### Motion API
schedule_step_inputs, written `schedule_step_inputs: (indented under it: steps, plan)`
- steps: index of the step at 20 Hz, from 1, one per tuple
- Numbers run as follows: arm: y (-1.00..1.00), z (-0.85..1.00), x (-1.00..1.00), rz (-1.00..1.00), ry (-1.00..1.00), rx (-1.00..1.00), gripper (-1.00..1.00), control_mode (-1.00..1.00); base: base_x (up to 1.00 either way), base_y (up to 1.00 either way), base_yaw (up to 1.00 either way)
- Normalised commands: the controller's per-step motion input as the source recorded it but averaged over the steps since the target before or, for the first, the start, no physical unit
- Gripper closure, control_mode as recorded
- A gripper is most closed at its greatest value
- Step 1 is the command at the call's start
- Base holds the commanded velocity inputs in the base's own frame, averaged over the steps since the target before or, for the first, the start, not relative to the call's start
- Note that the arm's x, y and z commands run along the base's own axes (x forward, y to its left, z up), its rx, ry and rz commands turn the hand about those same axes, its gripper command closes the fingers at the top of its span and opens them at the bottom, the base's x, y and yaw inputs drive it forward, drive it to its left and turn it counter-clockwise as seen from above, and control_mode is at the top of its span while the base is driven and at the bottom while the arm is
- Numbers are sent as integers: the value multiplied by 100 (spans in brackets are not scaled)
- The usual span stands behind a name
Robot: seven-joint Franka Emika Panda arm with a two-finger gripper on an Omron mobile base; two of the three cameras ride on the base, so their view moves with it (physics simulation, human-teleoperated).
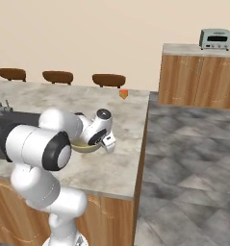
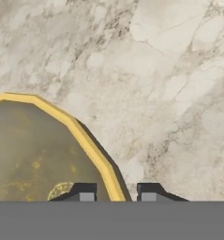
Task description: Pick the mug and place it in the sink. Pick the bowl and place it in the open cabinet and then close the cabinet.
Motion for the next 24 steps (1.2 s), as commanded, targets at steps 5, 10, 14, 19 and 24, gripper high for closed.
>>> schedule_step_inputs:
  steps: [5,10,14,19,24]
  plan:
    - [-3,3,-42,0,0,-5,100,-100,0,0,0]
    - [-10,23,-21,-16,2,0,100,-100,0,0,0]
    - [-3,36,0,-37,3,1,100,-100,0,0,0]
    - [0,51,0,-48,6,7,100,-100,0,0,0]
    - [0,54,0,-46,23,18,100,-100,0,0,0]
